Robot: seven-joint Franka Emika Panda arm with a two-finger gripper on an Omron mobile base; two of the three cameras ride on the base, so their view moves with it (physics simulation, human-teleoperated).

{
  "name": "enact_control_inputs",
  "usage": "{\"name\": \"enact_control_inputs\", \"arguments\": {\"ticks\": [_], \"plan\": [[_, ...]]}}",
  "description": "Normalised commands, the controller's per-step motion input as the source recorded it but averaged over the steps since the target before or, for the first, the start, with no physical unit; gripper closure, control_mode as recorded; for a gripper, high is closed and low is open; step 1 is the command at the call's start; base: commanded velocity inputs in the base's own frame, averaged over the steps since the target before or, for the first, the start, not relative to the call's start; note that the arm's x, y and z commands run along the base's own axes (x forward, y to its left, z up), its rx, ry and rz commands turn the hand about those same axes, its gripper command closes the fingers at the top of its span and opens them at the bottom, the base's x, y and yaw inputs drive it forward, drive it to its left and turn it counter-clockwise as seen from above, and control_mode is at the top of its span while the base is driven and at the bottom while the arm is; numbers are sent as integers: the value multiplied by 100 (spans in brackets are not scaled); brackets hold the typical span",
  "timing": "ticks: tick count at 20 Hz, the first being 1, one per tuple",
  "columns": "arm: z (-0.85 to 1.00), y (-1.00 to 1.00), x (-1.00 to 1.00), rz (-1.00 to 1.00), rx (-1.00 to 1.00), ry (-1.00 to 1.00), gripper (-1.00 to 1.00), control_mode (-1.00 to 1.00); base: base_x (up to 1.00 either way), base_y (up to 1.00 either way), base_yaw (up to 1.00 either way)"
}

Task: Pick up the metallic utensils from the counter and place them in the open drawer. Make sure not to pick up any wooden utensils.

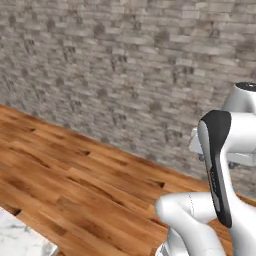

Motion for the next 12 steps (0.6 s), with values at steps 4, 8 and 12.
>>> {"name": "enact_control_inputs", "arguments": {"ticks": [4,8,12], "plan": [[0,0,0,0,0,0,-100,100,100,-12,61],[0,0,0,0,0,0,-100,100,100,-14,59],[0,0,0,0,0,0,-100,100,100,-17,58]]}}
